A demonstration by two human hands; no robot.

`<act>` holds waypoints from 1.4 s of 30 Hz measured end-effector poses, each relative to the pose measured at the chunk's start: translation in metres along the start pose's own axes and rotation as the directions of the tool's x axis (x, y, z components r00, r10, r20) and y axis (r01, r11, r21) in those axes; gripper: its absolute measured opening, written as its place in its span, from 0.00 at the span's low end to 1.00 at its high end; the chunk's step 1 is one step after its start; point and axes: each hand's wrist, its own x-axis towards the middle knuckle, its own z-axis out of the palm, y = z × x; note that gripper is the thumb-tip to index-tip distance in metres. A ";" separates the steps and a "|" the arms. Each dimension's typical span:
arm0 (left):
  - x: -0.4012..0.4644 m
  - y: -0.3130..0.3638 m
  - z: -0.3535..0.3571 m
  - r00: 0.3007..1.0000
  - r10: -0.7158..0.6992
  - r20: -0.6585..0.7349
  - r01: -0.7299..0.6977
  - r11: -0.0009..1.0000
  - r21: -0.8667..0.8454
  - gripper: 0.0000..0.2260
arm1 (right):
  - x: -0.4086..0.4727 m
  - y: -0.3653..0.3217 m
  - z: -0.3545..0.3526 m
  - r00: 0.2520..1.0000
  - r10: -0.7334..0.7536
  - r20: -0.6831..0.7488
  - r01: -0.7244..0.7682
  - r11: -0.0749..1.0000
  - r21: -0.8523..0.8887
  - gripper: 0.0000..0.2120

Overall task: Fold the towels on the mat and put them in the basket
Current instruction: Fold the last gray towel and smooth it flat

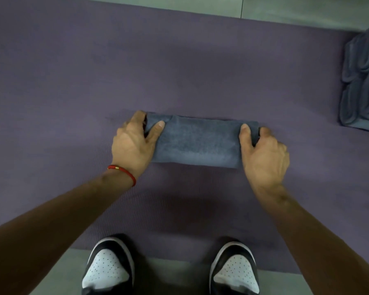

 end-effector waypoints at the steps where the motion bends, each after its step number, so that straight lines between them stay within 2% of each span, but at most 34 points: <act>1: 0.001 0.002 0.001 1.000 -0.009 -0.006 0.009 0.999 0.033 0.23 | -0.002 -0.002 -0.002 1.000 0.001 0.000 -0.001 1.000 -0.022 0.23; 3: 0.001 0.007 0.003 0.999 -0.032 -0.021 0.033 0.998 0.050 0.21 | -0.007 -0.006 -0.009 0.988 -0.133 -0.082 0.131 0.991 -0.033 0.20; 5: 0.001 0.013 0.005 0.999 -0.040 -0.036 0.041 0.999 0.029 0.19 | -0.013 -0.017 -0.015 0.904 -0.401 -0.148 0.393 0.916 -0.076 0.20; 7: -0.002 0.021 0.007 0.999 -0.034 -0.040 0.035 0.999 0.037 0.17 | -0.019 -0.030 -0.008 0.791 -0.611 0.007 0.606 0.784 -0.135 0.24; 8: -0.005 0.025 0.007 0.998 -0.012 -0.055 0.017 0.995 0.096 0.17 | -0.022 -0.035 -0.001 0.755 -0.645 0.119 0.655 0.737 -0.165 0.26; 10: -0.008 0.033 0.009 0.980 0.176 -0.097 -0.128 0.918 0.377 0.19 | -0.023 -0.037 0.015 0.725 -0.626 0.285 0.687 0.688 -0.235 0.28; 11: -0.010 0.037 0.010 0.952 0.300 -0.052 -0.242 0.849 0.469 0.20 | -0.022 -0.035 0.020 0.725 -0.608 0.325 0.686 0.679 -0.260 0.29; 13: -0.016 0.040 0.019 0.873 0.465 0.145 -0.468 0.718 0.516 0.23 | -0.019 -0.029 0.026 0.732 -0.595 0.332 0.679 0.677 -0.283 0.29; 14: -0.018 0.038 0.025 0.852 0.475 0.219 -0.515 0.690 0.509 0.25 | -0.019 -0.028 0.027 0.722 -0.606 0.334 0.690 0.666 -0.282 0.30; 16: -0.019 0.030 0.034 0.859 0.423 0.287 -0.511 0.705 0.492 0.28 | -0.020 -0.026 0.027 0.710 -0.622 0.330 0.702 0.663 -0.261 0.30; 18: -0.016 0.024 0.037 0.868 0.392 0.305 -0.496 0.710 0.499 0.29 | -0.019 -0.021 0.028 0.797 -0.540 0.272 0.595 0.780 -0.194 0.32; 20: -0.010 0.023 0.037 0.851 0.405 0.335 -0.523 0.714 0.465 0.28 | -0.014 -0.014 0.027 0.913 -0.340 0.225 0.372 0.921 -0.119 0.34; 21: -0.006 0.023 0.037 0.844 0.405 0.352 -0.530 0.733 0.426 0.27 | -0.013 -0.009 0.026 0.935 -0.265 0.236 0.296 0.949 -0.107 0.35; 25: 0.014 0.020 0.020 0.813 0.378 0.442 -0.527 0.800 0.285 0.30 | -0.008 -0.007 0.027 0.927 -0.232 0.294 0.267 0.960 -0.084 0.38; 28: 0.031 0.027 0.004 0.784 0.293 0.547 -0.518 0.795 0.316 0.29 | -0.009 -0.011 0.027 0.943 -0.175 0.284 0.207 0.975 -0.086 0.40; 31: 0.032 0.035 -0.003 0.839 0.082 0.538 -0.316 0.878 0.359 0.31 | -0.022 -0.019 0.022 0.954 -0.027 0.298 0.053 0.995 -0.079 0.44; 33: 0.033 0.033 -0.006 0.855 -0.119 0.504 -0.054 0.948 0.315 0.37 | -0.027 -0.029 0.015 0.950 0.058 0.308 -0.048 0.998 -0.039 0.47; 35: 0.034 0.030 -0.009 0.820 -0.282 0.498 0.193 0.955 0.224 0.44 | -0.024 -0.037 0.008 0.925 0.124 0.360 -0.150 0.988 0.045 0.49; 37: 0.033 0.026 -0.013 0.798 -0.311 0.517 0.284 0.950 0.133 0.42 | -0.016 -0.036 0.003 0.890 0.167 0.425 -0.243 0.961 0.131 0.46; 39: 0.029 0.024 -0.017 0.798 -0.308 0.519 0.358 0.934 0.003 0.33 | -0.008 -0.032 -0.005 0.857 0.214 0.470 -0.350 0.909 0.225 0.42; 42: 0.010 0.024 -0.029 0.770 -0.308 0.559 0.460 0.875 -0.150 0.30 | -0.011 -0.017 -0.026 0.735 0.222 0.641 -0.549 0.750 0.370 0.34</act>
